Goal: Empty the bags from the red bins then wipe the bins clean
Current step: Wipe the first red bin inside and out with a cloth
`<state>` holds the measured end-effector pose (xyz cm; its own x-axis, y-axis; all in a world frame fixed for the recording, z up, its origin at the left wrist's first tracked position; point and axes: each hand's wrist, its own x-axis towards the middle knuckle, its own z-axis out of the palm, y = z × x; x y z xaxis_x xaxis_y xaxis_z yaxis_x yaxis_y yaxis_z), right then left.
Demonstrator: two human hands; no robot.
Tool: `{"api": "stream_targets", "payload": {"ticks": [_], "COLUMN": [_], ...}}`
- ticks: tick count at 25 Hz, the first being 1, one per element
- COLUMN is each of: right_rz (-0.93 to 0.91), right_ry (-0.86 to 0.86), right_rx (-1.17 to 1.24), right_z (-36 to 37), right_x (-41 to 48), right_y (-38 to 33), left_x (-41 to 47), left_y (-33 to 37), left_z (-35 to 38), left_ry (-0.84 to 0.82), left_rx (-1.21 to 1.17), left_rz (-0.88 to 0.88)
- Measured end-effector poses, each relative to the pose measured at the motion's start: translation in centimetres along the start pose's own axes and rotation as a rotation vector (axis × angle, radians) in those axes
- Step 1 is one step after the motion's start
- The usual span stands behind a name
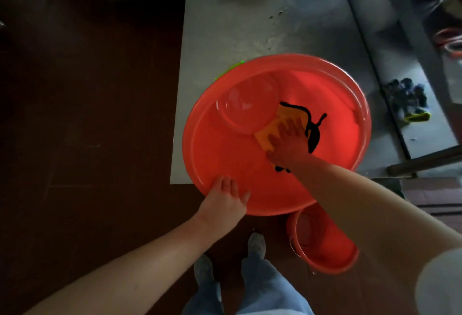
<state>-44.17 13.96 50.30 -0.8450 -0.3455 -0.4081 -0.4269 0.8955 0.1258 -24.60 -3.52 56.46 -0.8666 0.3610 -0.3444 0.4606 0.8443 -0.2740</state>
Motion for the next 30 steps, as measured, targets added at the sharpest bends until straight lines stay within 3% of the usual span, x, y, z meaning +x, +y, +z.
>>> {"api": "stream_targets", "payload": {"ticks": [4, 9, 12, 15, 17, 20, 23, 25, 28, 30], "right_rz": [-0.002, 0.077, 0.037, -0.079, -0.016, 0.175, 0.055, 0.017, 0.075, 0.039], "right_ry": [-0.062, -0.312, -0.285, 0.015, 0.13, 0.06, 0.006, -0.052, -0.177, -0.192], "right_rx": [-0.08, 0.347, 0.304, 0.098, 0.028, 0.05, -0.058, 0.031, 0.218, 0.227], "right_z": [-0.3, 0.2, 0.5, 1.3, 1.4, 1.4, 0.0, 0.7, 1.6, 1.9], "right_x": [-2.0, -4.5, -5.5, -6.3, -5.8, -5.1, -7.6, -8.8, -9.4, -9.3], "right_y": [-0.4, -7.3, -7.1, -2.7, 0.3, 1.8, -0.6, -2.9, -6.9, -7.4], "left_x": [-0.2, -0.4, -0.7, -1.3, -1.5, -1.9, -2.2, -2.2, -2.1, -2.2], "left_y": [0.1, 0.0, 0.0, 0.2, 0.6, 1.2, 0.8, 0.5, 0.6, 0.8], "left_z": [-0.4, -1.2, -0.7, 0.1, 0.1, -0.6, -0.1, 0.2, 0.1, 0.5], "left_ry": [-0.009, -0.032, -0.012, -0.014, 0.026, 0.047, 0.062, 0.065, -0.085, -0.046], "left_rx": [0.046, 0.089, 0.064, 0.04, -0.008, -0.032, -0.056, -0.032, 0.026, 0.001], "left_rz": [0.01, 0.056, 0.068, 0.015, -0.021, -0.014, -0.034, 0.002, 0.052, 0.068]}}
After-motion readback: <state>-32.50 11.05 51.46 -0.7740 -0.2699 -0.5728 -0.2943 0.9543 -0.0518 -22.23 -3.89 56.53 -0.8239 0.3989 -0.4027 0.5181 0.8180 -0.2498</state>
